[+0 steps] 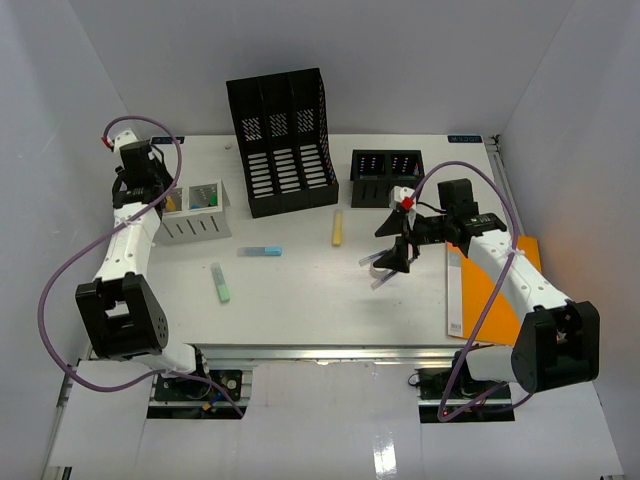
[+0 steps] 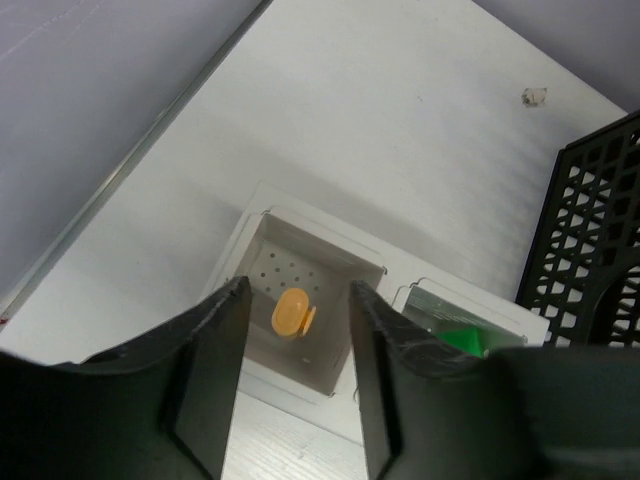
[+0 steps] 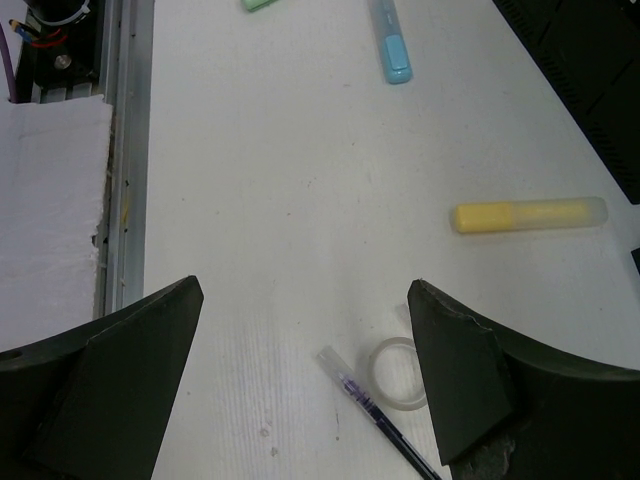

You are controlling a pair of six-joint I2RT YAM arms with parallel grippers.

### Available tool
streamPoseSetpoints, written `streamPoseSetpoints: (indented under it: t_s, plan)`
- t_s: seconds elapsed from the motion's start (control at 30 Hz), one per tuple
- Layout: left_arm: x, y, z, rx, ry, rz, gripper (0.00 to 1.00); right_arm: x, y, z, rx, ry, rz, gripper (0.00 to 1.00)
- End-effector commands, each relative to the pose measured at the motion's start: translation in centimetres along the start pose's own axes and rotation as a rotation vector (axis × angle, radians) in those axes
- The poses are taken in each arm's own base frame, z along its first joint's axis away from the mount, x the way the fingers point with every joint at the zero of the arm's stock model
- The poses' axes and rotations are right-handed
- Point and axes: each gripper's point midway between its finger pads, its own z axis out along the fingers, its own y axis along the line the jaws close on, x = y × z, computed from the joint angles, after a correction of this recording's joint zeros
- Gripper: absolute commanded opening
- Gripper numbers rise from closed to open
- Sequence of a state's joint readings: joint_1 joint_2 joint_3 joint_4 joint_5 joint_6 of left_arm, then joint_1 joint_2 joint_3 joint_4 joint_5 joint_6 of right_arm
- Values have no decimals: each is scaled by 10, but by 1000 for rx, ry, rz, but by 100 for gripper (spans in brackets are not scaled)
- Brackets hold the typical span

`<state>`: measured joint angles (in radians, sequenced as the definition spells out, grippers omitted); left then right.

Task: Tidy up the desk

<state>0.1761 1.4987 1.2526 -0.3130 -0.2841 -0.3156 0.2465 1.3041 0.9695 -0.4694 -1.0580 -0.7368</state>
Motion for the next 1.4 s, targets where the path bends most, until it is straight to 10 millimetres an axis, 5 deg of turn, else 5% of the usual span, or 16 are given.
streamPoseSetpoints:
  t_s: [0.0,0.13,0.4,0.57,0.7,0.83,0.9,0.97,1.03,1.37]
  plan:
    - [-16,-6,-17,61,-36,-14,71,3,-7,-3,28,2,-18,90]
    - [-22,-16,-31,132,-37,-18,85,12,-14,-3,68,26,0,90]
    - [-14,-68,-111,549,-23,-60,98,34,-55,-10,292,106,60,90]
    - [30,-102,-176,915,111,-62,98,52,-73,-3,321,187,186,90]
    - [77,-102,-208,1078,188,-77,98,54,-90,12,376,272,146,90]
    - [106,-96,-224,1143,193,-79,98,31,-99,46,430,296,118,90]
    - [117,-93,-226,1149,188,-76,98,33,-117,63,532,353,184,90]
    - [129,-88,-227,1148,189,-69,98,12,-129,86,630,339,228,90]
    - [136,-85,-227,1147,186,-61,98,11,-147,90,811,324,301,90]
    - [144,-78,-233,1138,153,-40,98,56,-174,123,987,383,504,97]
